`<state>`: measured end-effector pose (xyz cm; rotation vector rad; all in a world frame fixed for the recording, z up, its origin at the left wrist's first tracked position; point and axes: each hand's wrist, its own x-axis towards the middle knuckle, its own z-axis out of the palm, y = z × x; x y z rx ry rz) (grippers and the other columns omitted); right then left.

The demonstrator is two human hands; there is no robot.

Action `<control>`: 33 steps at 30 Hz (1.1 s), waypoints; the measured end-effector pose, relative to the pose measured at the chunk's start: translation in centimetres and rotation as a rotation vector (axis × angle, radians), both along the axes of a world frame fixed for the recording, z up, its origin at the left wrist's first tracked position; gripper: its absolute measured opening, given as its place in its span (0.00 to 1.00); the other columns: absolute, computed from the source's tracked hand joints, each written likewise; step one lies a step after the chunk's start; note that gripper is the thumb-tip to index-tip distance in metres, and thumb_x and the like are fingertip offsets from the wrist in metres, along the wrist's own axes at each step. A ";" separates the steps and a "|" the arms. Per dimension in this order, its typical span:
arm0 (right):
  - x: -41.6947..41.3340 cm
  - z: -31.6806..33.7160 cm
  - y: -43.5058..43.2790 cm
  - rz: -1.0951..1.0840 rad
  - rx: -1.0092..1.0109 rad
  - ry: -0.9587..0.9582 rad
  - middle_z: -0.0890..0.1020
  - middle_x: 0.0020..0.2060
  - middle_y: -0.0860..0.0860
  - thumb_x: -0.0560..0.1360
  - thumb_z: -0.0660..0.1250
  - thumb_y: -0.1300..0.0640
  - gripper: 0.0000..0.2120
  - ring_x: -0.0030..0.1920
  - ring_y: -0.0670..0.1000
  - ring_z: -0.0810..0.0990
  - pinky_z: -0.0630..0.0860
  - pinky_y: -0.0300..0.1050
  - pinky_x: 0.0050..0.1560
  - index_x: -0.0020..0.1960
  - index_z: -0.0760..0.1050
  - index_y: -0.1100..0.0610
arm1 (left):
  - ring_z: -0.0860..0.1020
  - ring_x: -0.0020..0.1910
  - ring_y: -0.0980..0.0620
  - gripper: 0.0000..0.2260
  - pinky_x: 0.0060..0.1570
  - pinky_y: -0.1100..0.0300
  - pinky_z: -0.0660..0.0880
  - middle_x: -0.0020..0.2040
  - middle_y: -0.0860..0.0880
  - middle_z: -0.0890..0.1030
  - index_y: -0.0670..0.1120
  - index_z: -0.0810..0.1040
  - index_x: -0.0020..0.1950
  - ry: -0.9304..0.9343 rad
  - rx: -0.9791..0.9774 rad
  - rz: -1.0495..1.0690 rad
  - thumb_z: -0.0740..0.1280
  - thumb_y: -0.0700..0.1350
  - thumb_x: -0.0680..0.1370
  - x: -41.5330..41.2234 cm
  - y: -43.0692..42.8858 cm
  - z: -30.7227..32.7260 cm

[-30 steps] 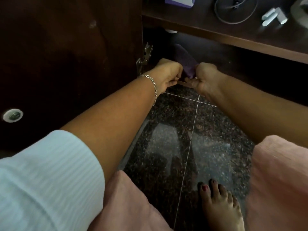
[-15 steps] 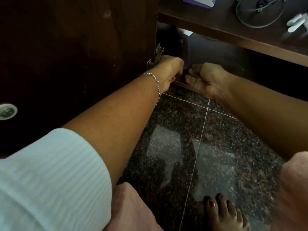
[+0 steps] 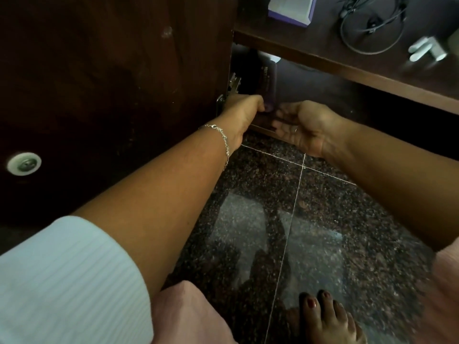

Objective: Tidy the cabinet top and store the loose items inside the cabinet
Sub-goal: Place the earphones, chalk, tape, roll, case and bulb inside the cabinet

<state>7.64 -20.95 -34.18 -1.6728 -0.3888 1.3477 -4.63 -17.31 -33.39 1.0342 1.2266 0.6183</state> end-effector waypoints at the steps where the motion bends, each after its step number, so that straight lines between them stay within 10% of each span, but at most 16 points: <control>1: 0.0 0.3 -0.4 0.006 0.006 0.001 0.78 0.44 0.48 0.81 0.57 0.61 0.09 0.49 0.47 0.78 0.75 0.42 0.54 0.49 0.76 0.56 | 0.71 0.36 0.57 0.09 0.41 0.64 0.71 0.38 0.51 0.74 0.47 0.72 0.37 -0.004 -0.005 0.007 0.65 0.36 0.75 -0.3 -0.2 0.1; 9: -0.4 2.7 -3.9 -0.041 0.107 0.009 0.80 0.58 0.49 0.81 0.58 0.58 0.12 0.60 0.48 0.78 0.74 0.41 0.54 0.61 0.76 0.55 | 0.76 0.59 0.48 0.04 0.61 0.53 0.74 0.53 0.48 0.80 0.50 0.78 0.44 -0.012 0.032 -0.022 0.67 0.43 0.77 -1.8 -2.1 0.9; 19: -2.8 9.8 -7.6 -0.096 0.362 0.070 0.84 0.55 0.51 0.80 0.59 0.62 0.12 0.58 0.47 0.81 0.74 0.44 0.62 0.61 0.77 0.59 | 0.79 0.44 0.56 0.06 0.38 0.69 0.75 0.47 0.49 0.82 0.46 0.79 0.51 -0.234 0.223 -0.054 0.64 0.38 0.79 -1.5 -3.7 8.0; 33: -0.2 22.5 -10.5 -0.280 0.777 -0.014 0.86 0.46 0.55 0.79 0.58 0.68 0.11 0.49 0.50 0.85 0.81 0.43 0.53 0.53 0.78 0.62 | 0.82 0.42 0.59 0.06 0.41 0.71 0.75 0.43 0.47 0.84 0.43 0.81 0.49 -0.410 0.660 -0.208 0.68 0.35 0.75 1.8 -7.6 22.0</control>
